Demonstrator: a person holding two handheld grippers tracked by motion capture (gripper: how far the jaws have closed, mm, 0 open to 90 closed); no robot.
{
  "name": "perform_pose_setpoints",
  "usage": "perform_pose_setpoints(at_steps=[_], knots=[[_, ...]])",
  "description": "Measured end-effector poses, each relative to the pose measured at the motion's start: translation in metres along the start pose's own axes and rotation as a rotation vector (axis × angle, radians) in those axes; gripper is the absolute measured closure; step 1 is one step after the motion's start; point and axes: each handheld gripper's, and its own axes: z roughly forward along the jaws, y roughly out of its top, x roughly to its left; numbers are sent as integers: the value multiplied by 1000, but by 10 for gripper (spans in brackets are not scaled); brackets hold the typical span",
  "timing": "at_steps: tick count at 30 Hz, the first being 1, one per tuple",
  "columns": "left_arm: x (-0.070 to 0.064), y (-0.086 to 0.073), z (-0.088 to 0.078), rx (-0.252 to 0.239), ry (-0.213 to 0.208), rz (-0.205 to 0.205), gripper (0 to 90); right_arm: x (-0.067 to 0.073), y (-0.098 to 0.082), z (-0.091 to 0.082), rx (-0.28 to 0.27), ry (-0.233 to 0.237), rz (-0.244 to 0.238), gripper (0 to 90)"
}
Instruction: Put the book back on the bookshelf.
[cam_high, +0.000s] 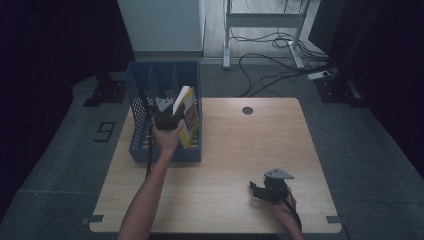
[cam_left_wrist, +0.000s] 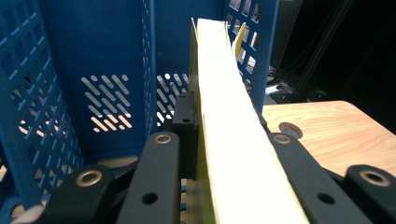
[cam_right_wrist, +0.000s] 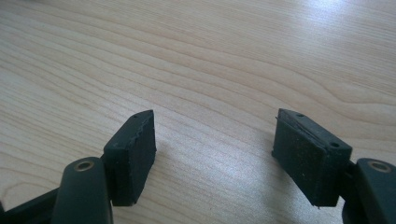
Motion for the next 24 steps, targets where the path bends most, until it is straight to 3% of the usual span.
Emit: perform_pose_setpoints(at_steps=[13,24], knots=[[0,2,3,-26,11,-17,753,-1,0,0,-2,6,7,289],[-5,17,8,-50,33,-3,753,-2,0,0,-5,14,16,289]])
